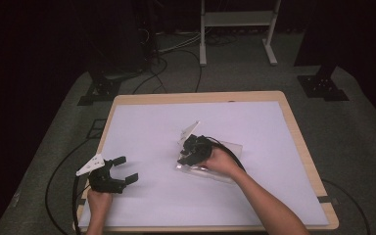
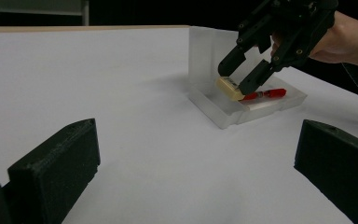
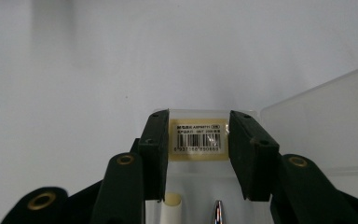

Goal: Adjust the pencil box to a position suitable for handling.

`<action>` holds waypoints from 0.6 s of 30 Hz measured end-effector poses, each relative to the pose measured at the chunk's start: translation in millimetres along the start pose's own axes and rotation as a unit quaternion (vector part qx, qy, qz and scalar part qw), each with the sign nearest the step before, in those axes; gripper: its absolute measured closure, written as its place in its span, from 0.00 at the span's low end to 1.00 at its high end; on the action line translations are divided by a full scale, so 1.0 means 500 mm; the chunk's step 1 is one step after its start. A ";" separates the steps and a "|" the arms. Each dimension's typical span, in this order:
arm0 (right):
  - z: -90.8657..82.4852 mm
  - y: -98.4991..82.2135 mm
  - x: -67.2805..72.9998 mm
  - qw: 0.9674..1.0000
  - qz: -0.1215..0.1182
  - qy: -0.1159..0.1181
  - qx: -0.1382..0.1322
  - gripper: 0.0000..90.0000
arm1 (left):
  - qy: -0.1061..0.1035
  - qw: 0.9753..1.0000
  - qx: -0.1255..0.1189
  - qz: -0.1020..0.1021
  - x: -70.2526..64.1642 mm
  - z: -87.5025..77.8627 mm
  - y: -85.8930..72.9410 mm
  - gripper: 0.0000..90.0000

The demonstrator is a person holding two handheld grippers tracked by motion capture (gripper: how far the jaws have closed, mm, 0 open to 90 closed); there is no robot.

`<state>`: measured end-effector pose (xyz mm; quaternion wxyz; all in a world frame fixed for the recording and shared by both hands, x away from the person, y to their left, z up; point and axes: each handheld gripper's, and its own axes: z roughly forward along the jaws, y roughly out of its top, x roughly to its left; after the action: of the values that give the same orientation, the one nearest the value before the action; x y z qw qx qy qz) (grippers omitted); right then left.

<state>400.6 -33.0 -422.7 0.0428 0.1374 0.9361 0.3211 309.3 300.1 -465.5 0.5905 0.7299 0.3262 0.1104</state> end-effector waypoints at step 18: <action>0.021 -0.007 -0.014 1.000 0.011 0.003 0.010 0.65 | 0.000 1.000 -0.002 0.001 0.000 0.000 0.000 0.00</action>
<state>408.4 -31.4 -433.2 0.0349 0.1470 0.9378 0.3126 309.3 299.9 -465.6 0.5917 0.7292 0.3254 0.1111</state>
